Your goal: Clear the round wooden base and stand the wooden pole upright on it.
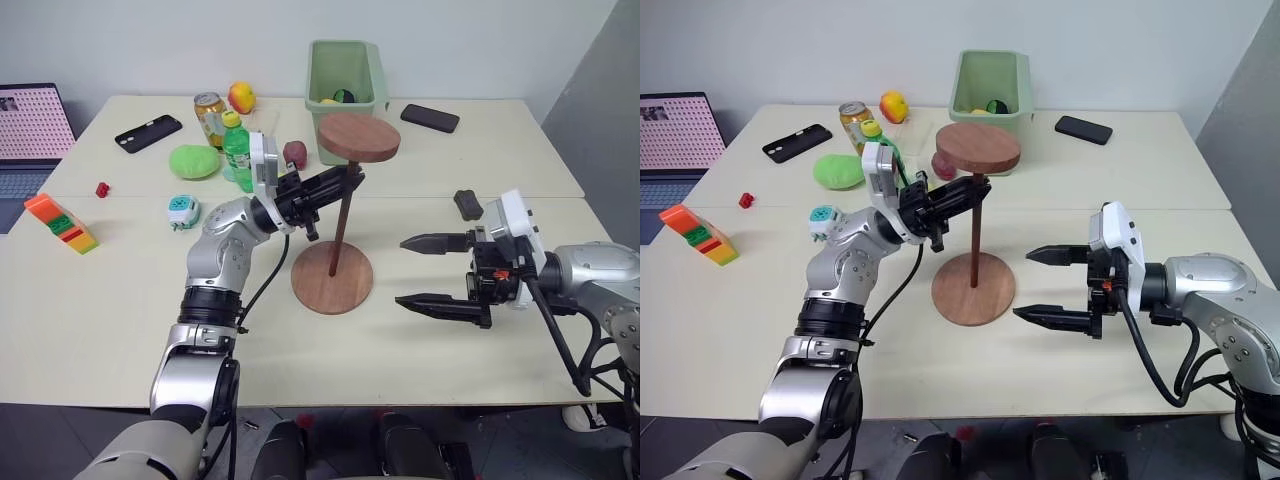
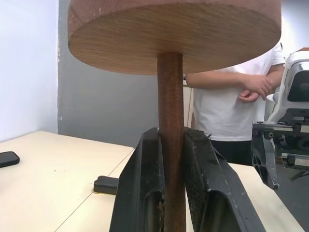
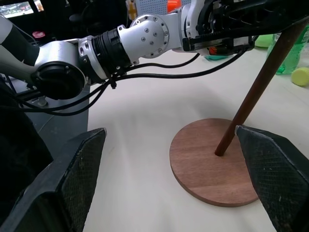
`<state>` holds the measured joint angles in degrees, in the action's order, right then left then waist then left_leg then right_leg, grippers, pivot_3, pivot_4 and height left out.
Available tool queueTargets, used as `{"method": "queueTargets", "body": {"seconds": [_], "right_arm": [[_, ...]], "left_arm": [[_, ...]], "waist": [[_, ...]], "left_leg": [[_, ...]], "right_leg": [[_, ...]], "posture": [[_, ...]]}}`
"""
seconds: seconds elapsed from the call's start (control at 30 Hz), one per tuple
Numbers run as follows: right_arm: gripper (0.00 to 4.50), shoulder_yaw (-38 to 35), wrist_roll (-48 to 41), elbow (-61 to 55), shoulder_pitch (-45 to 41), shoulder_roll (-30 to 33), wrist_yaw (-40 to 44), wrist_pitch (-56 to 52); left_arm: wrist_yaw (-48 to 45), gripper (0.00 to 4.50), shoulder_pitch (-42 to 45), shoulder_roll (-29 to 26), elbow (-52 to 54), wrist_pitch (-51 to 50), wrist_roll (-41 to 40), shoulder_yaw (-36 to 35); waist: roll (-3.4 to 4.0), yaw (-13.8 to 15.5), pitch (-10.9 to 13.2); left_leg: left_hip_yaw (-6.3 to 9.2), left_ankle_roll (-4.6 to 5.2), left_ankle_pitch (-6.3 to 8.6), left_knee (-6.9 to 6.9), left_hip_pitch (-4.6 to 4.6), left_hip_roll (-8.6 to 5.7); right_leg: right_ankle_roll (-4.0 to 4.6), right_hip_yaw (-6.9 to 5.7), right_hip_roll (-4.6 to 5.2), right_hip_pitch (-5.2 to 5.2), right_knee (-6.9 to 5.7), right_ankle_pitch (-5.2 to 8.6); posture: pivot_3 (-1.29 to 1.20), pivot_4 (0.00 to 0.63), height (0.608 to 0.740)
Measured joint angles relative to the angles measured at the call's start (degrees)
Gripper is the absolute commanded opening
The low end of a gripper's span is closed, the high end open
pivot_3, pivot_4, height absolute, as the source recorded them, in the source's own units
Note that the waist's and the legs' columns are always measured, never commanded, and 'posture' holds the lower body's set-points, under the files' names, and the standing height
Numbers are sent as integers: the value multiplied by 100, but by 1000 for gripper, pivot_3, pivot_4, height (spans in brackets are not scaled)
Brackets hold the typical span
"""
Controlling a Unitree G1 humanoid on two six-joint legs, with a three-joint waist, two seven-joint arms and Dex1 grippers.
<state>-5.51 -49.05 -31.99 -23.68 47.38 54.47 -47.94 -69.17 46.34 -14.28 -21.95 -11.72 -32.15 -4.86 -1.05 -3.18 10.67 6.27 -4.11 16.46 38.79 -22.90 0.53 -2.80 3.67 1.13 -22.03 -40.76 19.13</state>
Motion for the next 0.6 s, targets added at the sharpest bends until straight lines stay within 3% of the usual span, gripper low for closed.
{"method": "queueTargets", "body": {"seconds": [0.6], "right_arm": [[4500, 3, -59, -39, 2, 153, 180, 89]], "left_arm": [[357, 254, -1386, -608, 1858, -411, -398, -79]], "waist": [[5, 32, -8]], "left_leg": [[12, 13, 8, -11, 46, 4]], "right_leg": [[0, -10, 0, 68, 47, 0]], "posture": [[0, 150, 740]]}}
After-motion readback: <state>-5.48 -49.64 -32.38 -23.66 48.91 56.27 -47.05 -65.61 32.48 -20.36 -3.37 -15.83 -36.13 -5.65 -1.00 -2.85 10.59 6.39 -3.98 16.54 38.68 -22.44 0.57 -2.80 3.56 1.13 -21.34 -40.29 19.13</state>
